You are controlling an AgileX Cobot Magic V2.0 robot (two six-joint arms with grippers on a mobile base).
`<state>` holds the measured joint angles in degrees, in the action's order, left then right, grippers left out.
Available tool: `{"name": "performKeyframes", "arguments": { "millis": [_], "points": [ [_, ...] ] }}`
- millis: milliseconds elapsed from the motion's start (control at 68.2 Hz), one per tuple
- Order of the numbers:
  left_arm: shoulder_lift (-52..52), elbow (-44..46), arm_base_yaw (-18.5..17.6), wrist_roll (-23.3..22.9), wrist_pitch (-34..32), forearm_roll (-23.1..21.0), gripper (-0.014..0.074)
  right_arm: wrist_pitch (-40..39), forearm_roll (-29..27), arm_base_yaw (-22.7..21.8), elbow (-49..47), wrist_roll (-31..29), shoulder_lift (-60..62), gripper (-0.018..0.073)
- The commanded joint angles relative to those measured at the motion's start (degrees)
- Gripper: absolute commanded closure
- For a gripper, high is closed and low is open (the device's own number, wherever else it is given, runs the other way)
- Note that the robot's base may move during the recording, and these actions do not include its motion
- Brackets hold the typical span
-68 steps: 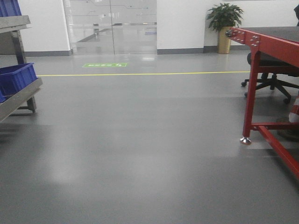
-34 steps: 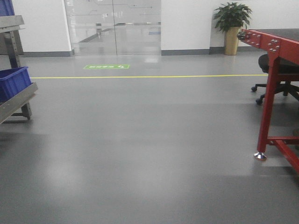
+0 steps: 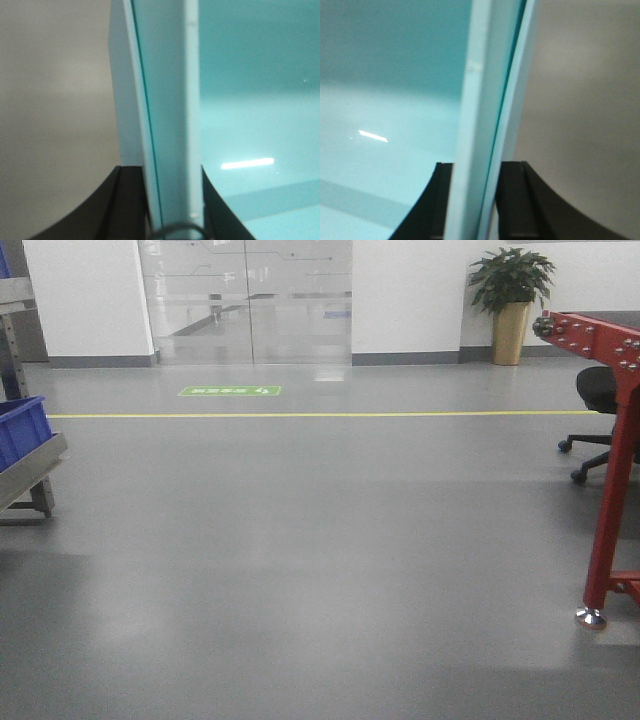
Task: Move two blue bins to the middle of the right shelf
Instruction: 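Hold the teal bin with both grippers while driving across the open floor, then hold the teal bin and drive up to the rack with the red bag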
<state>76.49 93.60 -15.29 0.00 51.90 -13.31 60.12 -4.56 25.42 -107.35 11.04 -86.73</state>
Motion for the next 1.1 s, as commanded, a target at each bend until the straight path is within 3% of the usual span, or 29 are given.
{"name": "performKeyframes", "arguments": {
  "millis": [0, 616, 1085],
  "points": [
    [-1.3, 1.1, 0.3, -0.6, -6.7, -3.1, 0.0707, -2.8, 0.8, -0.3, -0.7, -0.2, 0.7, 0.0713],
    [-1.3, 1.1, 0.3, -0.6, -7.2, -3.0, 0.0707, -2.8, 0.8, -0.3, -0.7, -0.2, 0.7, 0.0713],
    [-1.3, 1.1, 0.3, -0.6, -15.8, -3.0, 0.0707, -2.8, 0.8, -0.3, -0.7, -0.2, 0.7, 0.0713]
  ]
}}
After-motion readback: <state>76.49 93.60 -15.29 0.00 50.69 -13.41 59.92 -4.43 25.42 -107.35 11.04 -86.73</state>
